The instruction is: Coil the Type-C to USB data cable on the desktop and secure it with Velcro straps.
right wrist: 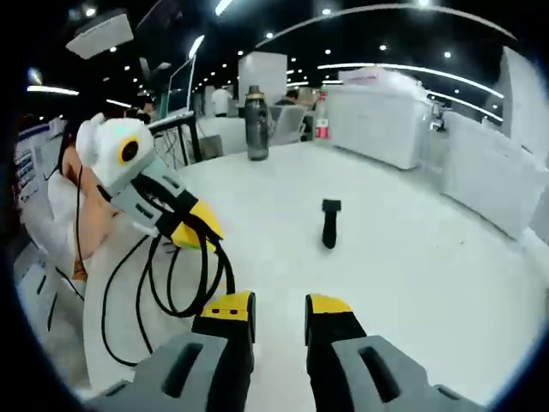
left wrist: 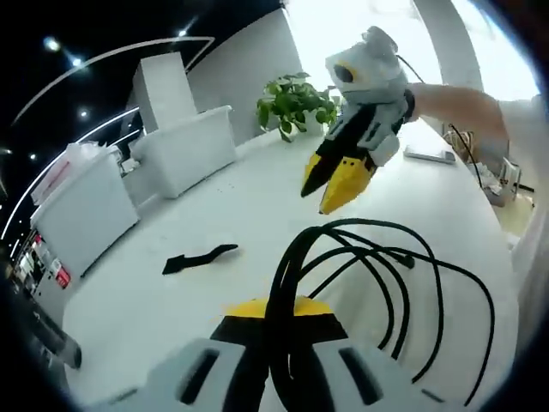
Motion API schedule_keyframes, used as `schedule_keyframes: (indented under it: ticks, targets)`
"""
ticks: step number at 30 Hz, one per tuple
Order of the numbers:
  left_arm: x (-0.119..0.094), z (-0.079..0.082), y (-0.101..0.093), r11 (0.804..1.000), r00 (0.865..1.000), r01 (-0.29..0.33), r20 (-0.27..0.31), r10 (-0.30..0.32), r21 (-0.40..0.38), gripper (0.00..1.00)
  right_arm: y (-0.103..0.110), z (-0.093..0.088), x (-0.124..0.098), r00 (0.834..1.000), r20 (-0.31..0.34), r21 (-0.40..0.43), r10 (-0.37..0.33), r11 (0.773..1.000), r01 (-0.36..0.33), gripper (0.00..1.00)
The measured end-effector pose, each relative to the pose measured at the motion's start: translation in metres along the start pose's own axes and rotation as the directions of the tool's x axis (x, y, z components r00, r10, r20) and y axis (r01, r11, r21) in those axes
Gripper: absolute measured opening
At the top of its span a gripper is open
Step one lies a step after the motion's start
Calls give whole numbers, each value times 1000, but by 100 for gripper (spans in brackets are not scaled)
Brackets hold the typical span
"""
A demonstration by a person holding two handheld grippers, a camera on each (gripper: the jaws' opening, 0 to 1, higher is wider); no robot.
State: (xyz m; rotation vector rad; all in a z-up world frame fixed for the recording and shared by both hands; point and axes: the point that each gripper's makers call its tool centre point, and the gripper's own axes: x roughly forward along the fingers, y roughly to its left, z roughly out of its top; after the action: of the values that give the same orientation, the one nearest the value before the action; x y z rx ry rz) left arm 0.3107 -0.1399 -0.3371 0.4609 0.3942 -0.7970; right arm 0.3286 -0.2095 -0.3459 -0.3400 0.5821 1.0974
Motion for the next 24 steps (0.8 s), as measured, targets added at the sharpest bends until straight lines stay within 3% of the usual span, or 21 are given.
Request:
schedule_keyframes:
  ticks: [2, 4, 7, 10, 14, 17, 19, 21, 24]
  targets:
    - [-1, -3, -2, 1000, 1000, 10, -7, -10, 10, 8, 16, -7, 13, 994, -55, 20, 90, 996, -89, 13]
    - [-2, -5, -4, 999, 1000, 22, -7, -22, 24, 8, 22, -13, 25, 985, -107, -7, 137, 990, -139, 13]
    - [-5, -2, -7, 997, 998, 59, 20, -60, 45, 8, 33, -15, 33, 967, -133, 38, 216, 976, -213, 13]
    - [-8, -2, -13, 994, 996, 84, 28, -86, 63, 8, 42, -13, 39, 960, -126, -3, 251, 967, -253, 12]
    - [-9, -1, -23, 988, 993, 110, 41, -115, 111, 8, 50, -13, 42, 948, -122, 10, 293, 956, -294, 12]
    - [-14, 4, -33, 980, 987, 133, 68, -144, 146, 8, 67, 2, 37, 918, -47, 85, 393, 918, -388, 12]
    - [-17, 8, -37, 978, 985, 137, 82, -151, 155, 8, 66, 0, 41, 927, -72, 30, 368, 930, -366, 13]
    - [-17, 5, -42, 973, 985, 148, 58, -160, 175, 8, 73, -8, 42, 915, -133, -23, 381, 922, -387, 13]
    - [-16, 0, -46, 967, 986, 156, 31, -166, 200, 8, 76, -16, 44, 911, -195, -99, 364, 916, -388, 12]
